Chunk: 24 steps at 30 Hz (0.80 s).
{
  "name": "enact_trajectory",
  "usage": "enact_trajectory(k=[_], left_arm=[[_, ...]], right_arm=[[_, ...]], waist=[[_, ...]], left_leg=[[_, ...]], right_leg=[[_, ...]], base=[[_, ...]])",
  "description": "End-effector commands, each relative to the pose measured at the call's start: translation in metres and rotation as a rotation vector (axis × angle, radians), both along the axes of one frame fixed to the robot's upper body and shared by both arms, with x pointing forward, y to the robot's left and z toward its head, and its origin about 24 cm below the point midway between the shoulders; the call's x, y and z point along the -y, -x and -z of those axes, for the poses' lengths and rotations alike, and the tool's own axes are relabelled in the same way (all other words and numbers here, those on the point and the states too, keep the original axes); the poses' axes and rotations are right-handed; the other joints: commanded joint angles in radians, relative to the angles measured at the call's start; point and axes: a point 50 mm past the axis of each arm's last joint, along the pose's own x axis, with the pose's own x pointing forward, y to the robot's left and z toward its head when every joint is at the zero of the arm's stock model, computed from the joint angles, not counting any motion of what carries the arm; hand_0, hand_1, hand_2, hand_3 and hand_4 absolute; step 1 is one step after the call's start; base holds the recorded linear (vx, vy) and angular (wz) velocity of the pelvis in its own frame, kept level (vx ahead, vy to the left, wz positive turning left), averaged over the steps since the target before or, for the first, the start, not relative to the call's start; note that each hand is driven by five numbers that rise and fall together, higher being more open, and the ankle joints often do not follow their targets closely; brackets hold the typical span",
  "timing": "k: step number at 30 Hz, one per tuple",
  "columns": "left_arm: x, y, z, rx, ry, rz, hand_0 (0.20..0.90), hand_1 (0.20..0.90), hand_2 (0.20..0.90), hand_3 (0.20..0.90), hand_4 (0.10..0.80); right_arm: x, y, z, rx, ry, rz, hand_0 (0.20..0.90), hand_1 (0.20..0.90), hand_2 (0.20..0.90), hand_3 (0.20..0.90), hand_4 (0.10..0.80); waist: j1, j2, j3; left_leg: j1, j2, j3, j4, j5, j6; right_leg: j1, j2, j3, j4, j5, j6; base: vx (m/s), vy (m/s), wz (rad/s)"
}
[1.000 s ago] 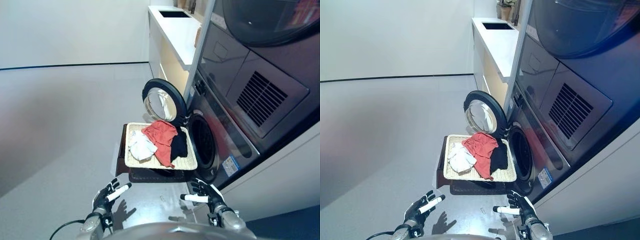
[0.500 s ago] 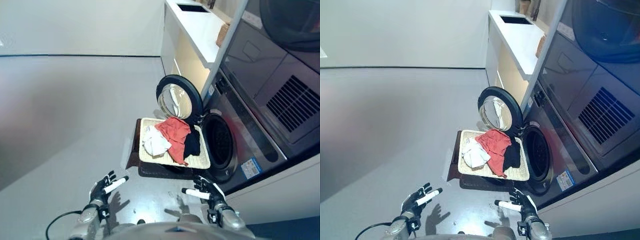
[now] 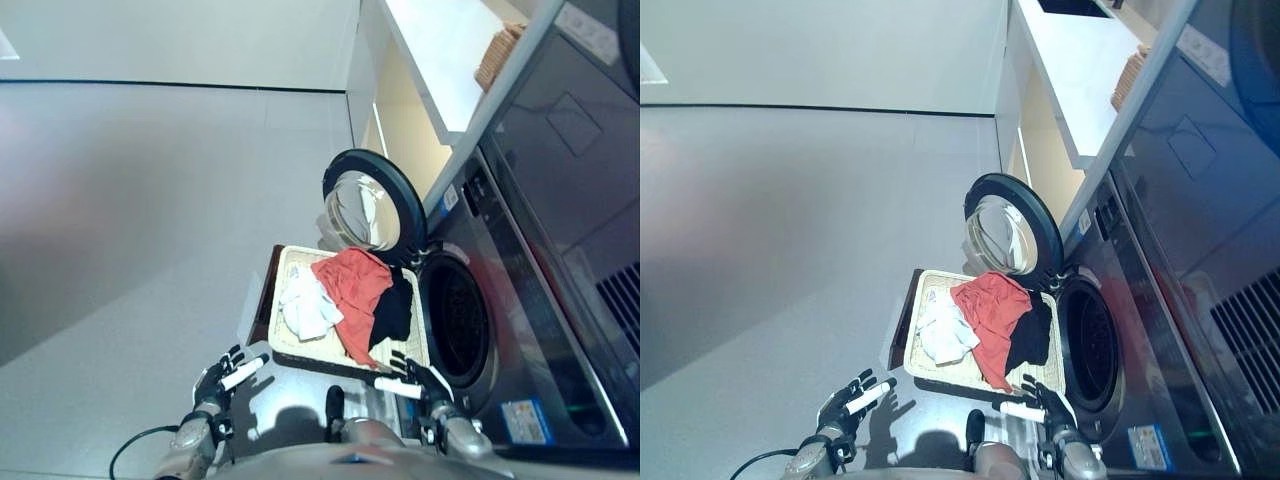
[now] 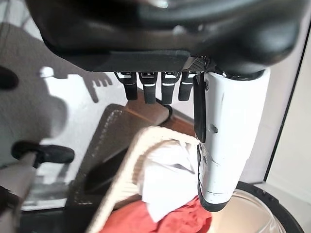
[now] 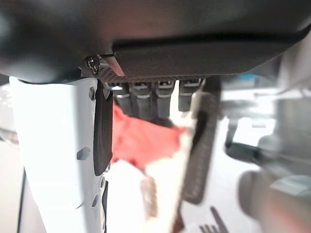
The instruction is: Pick up the clothes and place them into the washing machine
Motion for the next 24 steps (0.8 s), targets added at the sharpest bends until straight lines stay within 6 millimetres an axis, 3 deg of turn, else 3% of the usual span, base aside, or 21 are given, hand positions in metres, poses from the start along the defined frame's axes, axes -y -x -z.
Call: enact_trajectory(k=[1,3,6,8,9,12,13,15,17,21,24], left_arm=[[-0.003,-0.045,-0.031,0.229,-0.028,0.013,0.9,0.9,0.9,0.9,0.8],[-0.003,-0.045,-0.031,0.229,-0.028,0.013,0.9,0.9,0.9,0.9,0.8],[0.004,-0.051,-0.031,0.227,-0.024,0.018,0.9,0.9,0.9,0.9,0.8],[0.004,-0.051,-0.031,0.227,-0.024,0.018,0.9,0.9,0.9,0.9,0.8],[0.006,-0.052,-0.03,0.215,-0.033,0.033,0.9,0.9,0.9,0.9,0.8],[0.007,-0.051,-0.029,0.21,-0.026,0.035,0.9,0.9,0.9,0.9,0.8],[0.009,-0.053,-0.03,0.221,-0.018,0.039,0.9,0.9,0.9,0.9,0.8],[0.013,-0.058,-0.033,0.234,-0.011,0.054,0.9,0.9,0.9,0.9,0.8],[0.016,-0.062,-0.035,0.245,-0.009,0.067,0.9,0.9,0.9,0.9,0.8],[0.016,-0.066,-0.038,0.257,-0.02,0.059,0.9,0.9,0.9,0.9,0.8],[0.015,-0.066,-0.038,0.259,-0.021,0.051,0.9,0.9,0.9,0.9,0.8]], right_arm=[[-0.002,-0.032,-0.028,0.2,-0.018,0.006,0.9,0.9,0.9,0.9,0.8],[-0.002,-0.032,-0.028,0.201,-0.018,0.006,0.9,0.9,0.9,0.9,0.8],[-0.001,-0.033,-0.03,0.21,-0.018,0.019,0.9,0.9,0.9,0.9,0.8],[-0.001,-0.033,-0.03,0.21,-0.018,0.019,0.9,0.9,0.9,0.9,0.8],[0.0,-0.029,-0.026,0.19,-0.025,0.032,0.9,0.9,0.9,0.9,0.8],[0.0,-0.026,-0.024,0.181,-0.027,0.037,0.9,0.9,0.9,0.9,0.8],[0.005,-0.024,-0.024,0.178,-0.016,0.049,0.9,0.9,0.9,0.9,0.8],[0.008,-0.025,-0.024,0.182,-0.004,0.073,0.9,0.9,0.9,0.9,0.8],[0.011,-0.027,-0.027,0.199,-0.002,0.1,0.9,0.9,0.9,0.9,0.8],[0.011,-0.031,-0.029,0.213,0.005,0.107,0.9,0.9,0.9,0.9,0.8],[0.012,-0.034,-0.031,0.22,0.023,0.101,0.9,0.9,0.9,0.9,0.8]], waist=[[0.0,-0.016,0.007],[-0.001,-0.015,0.007],[-0.013,0.0,0.003],[-0.013,0.0,0.003],[-0.022,0.006,-0.003],[-0.02,0.004,-0.004],[-0.012,-0.009,0.011],[-0.001,-0.031,0.028],[0.018,-0.064,0.05],[0.042,-0.084,0.072],[0.064,-0.061,0.082]], left_leg=[[0.085,-0.038,0.042,-0.026,0.045,-0.033],[0.086,-0.037,0.041,-0.026,0.045,-0.033],[0.084,0.001,0.038,0.018,0.075,-0.06],[0.084,0.001,0.038,0.018,0.075,-0.06],[0.079,0.02,0.042,0.084,0.112,-0.076],[0.058,0.012,0.038,0.176,0.149,-0.082],[-0.011,-0.01,0.051,0.317,0.211,-0.092],[-0.095,-0.003,0.088,0.357,0.234,-0.08],[-0.211,-0.025,0.106,0.336,0.172,-0.043],[-0.308,-0.031,0.11,0.283,0.106,-0.03],[-0.391,-0.014,0.086,0.149,0.22,-0.053]], right_leg=[[-0.096,-0.034,0.008,0.096,0.035,0.086],[-0.096,-0.033,0.006,0.097,0.034,0.086],[-0.092,-0.008,-0.001,0.148,-0.03,0.058],[-0.092,-0.008,-0.001,0.148,-0.03,0.058],[-0.084,0.016,0.016,0.177,-0.07,0.035],[-0.061,0.04,0.042,0.181,-0.088,0.019],[-0.022,0.041,0.061,0.173,-0.095,0.006],[0.009,0.023,0.068,0.167,-0.104,0.004],[0.034,0.002,0.094,0.159,-0.112,0.009],[0.058,-0.004,0.134,0.163,-0.137,0.015],[0.107,0.011,0.177,0.156,-0.158,0.018]], base=[[0.132,-0.114,0.44],[0.057,-0.052,0.33],[0.209,-0.157,0.31],[0.137,-0.103,0.1],[0.156,-0.126,0.2],[0.203,-0.176,-0.06],[0.138,-0.136,-0.41],[0.138,-0.137,-0.24],[0.099,-0.07,-0.18],[0.128,0.011,-0.06],[0.213,0.129,-0.4]])
